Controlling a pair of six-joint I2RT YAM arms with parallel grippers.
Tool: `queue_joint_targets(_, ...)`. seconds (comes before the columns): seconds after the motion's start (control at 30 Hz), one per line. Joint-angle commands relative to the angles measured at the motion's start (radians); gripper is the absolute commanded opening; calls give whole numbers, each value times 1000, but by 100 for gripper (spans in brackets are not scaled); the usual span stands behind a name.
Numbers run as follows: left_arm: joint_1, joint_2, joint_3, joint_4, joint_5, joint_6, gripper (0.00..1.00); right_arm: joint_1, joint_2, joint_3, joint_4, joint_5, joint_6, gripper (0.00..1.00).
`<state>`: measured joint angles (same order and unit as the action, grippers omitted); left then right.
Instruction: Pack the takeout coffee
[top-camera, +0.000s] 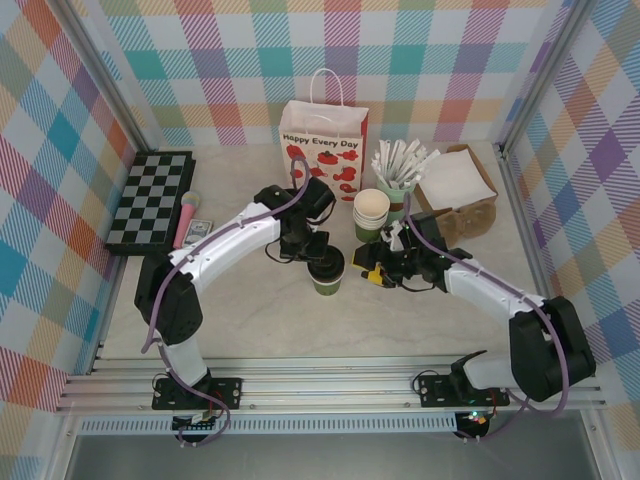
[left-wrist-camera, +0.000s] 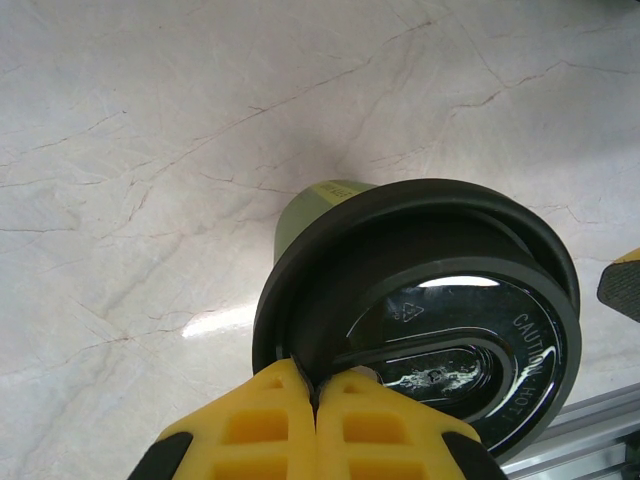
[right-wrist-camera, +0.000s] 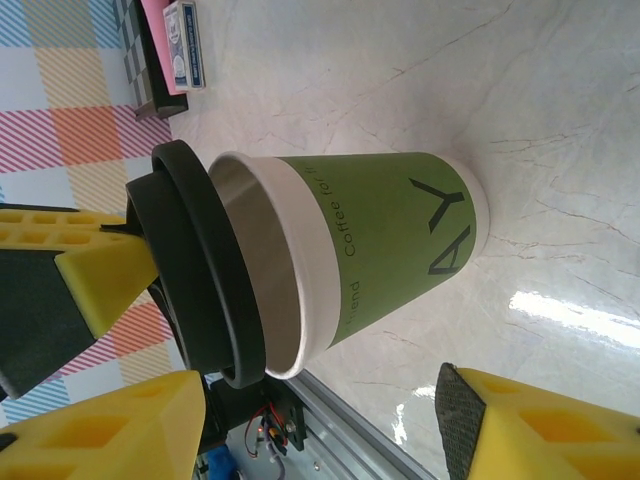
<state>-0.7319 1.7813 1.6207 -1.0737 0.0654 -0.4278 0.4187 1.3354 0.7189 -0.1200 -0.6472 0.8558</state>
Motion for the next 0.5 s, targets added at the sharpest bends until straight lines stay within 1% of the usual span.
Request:
queue_joint_targets(0.0,-12,11,26,-35,21,23,0,2,23,1,22,-44,-6,62)
queue_joint_targets(0.1,-12,13,21,-32,23,24,0,4,37,5,22,-47,-6,60)
queue_joint_targets(0.2,-12,17,20,-28,25,24,0,6,52,11,22,-58,-12,55)
queue_joint_targets(0.47,-12,37,22,-29,25,25,0,18,72,19,37,-84,-15,55)
